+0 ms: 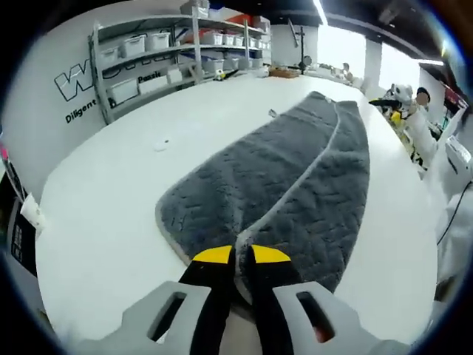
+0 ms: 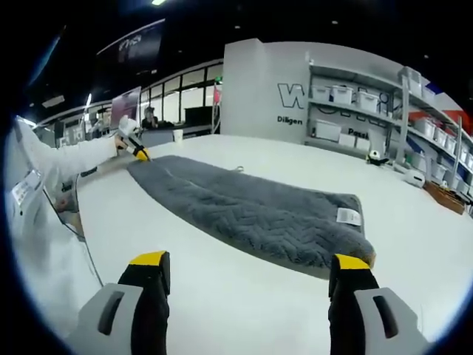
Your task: Open the folded towel by lifting each exposed corner and separating the folded layers until the towel lies flat within the target outline without major curled edges
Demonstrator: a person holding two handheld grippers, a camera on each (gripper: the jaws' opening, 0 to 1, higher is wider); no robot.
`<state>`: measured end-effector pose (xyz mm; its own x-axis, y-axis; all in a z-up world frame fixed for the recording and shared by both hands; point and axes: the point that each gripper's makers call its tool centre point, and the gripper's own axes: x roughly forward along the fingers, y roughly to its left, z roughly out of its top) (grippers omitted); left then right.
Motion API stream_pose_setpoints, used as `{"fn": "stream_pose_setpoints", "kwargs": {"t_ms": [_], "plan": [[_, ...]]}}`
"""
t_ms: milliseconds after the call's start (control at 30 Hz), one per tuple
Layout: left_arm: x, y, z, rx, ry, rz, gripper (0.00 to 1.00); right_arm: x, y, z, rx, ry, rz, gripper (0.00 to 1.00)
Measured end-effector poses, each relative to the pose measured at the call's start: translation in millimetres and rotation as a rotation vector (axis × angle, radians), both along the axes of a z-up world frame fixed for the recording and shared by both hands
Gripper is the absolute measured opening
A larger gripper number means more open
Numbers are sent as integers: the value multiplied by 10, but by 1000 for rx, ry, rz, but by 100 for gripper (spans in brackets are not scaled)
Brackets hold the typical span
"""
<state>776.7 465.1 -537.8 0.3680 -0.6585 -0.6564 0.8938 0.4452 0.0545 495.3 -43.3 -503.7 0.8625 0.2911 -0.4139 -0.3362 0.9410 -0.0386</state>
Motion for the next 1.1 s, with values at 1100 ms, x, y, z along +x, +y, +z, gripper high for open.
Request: {"fn": "stream_pose_setpoints", "kwargs": {"t_ms": [1100], "plan": [[-1495,369,-134,40,87,-205,5,66,126,64,-19,-7,52,86]]}}
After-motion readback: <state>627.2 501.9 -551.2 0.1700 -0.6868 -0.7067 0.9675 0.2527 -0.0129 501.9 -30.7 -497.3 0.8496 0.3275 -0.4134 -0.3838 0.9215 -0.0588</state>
